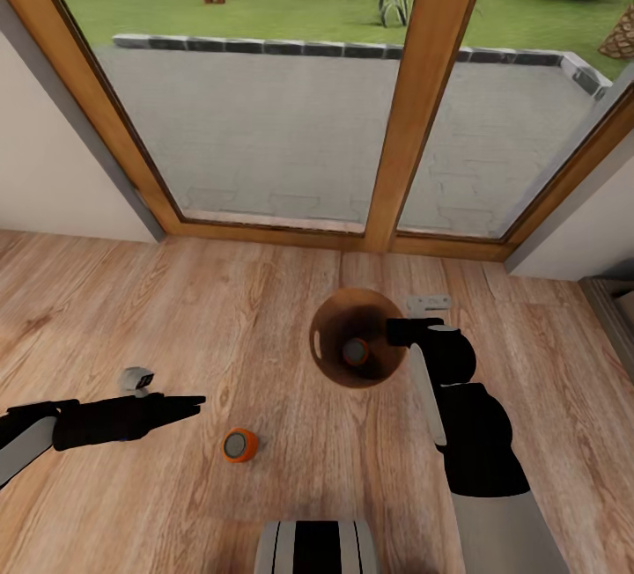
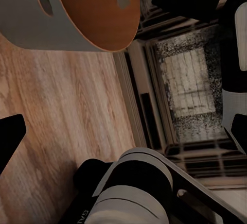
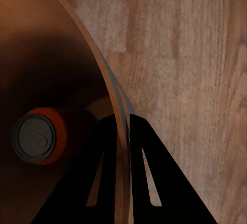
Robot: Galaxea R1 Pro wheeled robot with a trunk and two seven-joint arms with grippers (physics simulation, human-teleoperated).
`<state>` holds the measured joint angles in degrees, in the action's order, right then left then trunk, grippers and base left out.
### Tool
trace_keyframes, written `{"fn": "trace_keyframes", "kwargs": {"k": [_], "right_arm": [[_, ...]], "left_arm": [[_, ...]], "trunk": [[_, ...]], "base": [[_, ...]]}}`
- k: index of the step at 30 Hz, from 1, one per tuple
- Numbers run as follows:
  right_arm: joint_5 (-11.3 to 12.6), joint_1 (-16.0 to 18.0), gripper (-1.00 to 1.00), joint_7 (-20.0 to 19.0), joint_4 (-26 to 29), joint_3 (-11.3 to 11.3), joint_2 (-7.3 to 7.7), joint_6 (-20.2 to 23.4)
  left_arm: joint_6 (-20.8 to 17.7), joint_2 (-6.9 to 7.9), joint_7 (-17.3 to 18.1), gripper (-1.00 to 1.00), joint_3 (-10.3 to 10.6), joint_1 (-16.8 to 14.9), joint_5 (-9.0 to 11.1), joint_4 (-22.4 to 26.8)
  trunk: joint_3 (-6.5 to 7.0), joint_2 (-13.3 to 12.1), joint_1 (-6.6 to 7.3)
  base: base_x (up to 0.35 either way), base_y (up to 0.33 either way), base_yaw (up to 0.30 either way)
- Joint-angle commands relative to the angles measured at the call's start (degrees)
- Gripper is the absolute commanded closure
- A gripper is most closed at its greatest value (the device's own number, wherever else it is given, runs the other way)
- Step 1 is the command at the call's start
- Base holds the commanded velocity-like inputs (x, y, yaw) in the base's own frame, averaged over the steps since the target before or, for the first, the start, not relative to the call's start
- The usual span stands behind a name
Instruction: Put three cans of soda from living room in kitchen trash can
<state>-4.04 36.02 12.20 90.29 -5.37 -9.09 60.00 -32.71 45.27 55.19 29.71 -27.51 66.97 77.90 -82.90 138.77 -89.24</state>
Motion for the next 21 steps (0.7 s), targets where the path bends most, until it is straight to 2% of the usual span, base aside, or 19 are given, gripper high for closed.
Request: {"fn": "trace_keyframes", "kwargs": {"k": [1,8,14,15,16,17,19,20,21], "right_arm": [[0.3,0.0,1.0,-0.2,0.0,0.0,0.02,0.0],[0.7,0.0,1.0,-0.3,0.0,0.1,0.03,0.0],[0.7,0.0,1.0,-0.3,0.0,0.1,0.03,0.0],[0.7,0.0,1.0,-0.3,0.0,0.1,0.03,0.0],[0.7,0.0,1.0,-0.3,0.0,0.1,0.03,0.0],[0.7,0.0,1.0,-0.3,0.0,0.1,0.03,0.0],[0.7,0.0,1.0,-0.3,0.0,0.1,0.03,0.0],[0.7,0.0,1.0,-0.3,0.0,0.1,0.03,0.0],[0.7,0.0,1.0,-0.3,0.0,0.1,0.03,0.0]], "left_arm": [[0.0,0.0,0.0,-1.0,0.0,0.0,0.0,0.0],[-0.1,-0.57,-0.3,-1.0,0.0,0.0,0.0,0.0],[-1.8,-2.44,-2.2,-1.0,-0.3,0.0,-0.4,0.8],[-9.2,-16.28,-65.8,-1.0,-0.5,0.0,-0.3,2.4],[-9.6,-19.49,-77.0,-1.0,-0.6,0.0,-0.3,2.9],[-10.0,-23.81,-91.3,-1.0,-0.7,0.0,-0.3,3.3],[-10.3,-28.32,-105.7,-1.0,-0.7,0.0,-0.6,3.8],[-10.3,-29.24,-109.0,-1.0,-0.7,0.0,-0.7,4.0],[-10.3,-29.56,-110.4,-1.0,-0.7,0.0,-0.8,4.2]], "trunk": [[0.0,0.0,0.01],[0.0,0.0,0.01],[0.0,0.0,0.01],[0.0,0.0,0.01],[0.0,0.0,0.01],[0.0,0.0,0.01],[0.0,0.0,0.01],[0.0,0.0,0.01],[0.0,0.0,0.01]], "base": [[0.0,0.0,0.0],[0.0,0.0,0.0],[0.0,0.0,0.0],[0.0,0.0,0.0],[0.0,0.0,0.0],[0.0,0.0,0.0],[0.0,0.0,0.0],[0.0,0.0,0.0],[0.0,0.0,0.0]]}}
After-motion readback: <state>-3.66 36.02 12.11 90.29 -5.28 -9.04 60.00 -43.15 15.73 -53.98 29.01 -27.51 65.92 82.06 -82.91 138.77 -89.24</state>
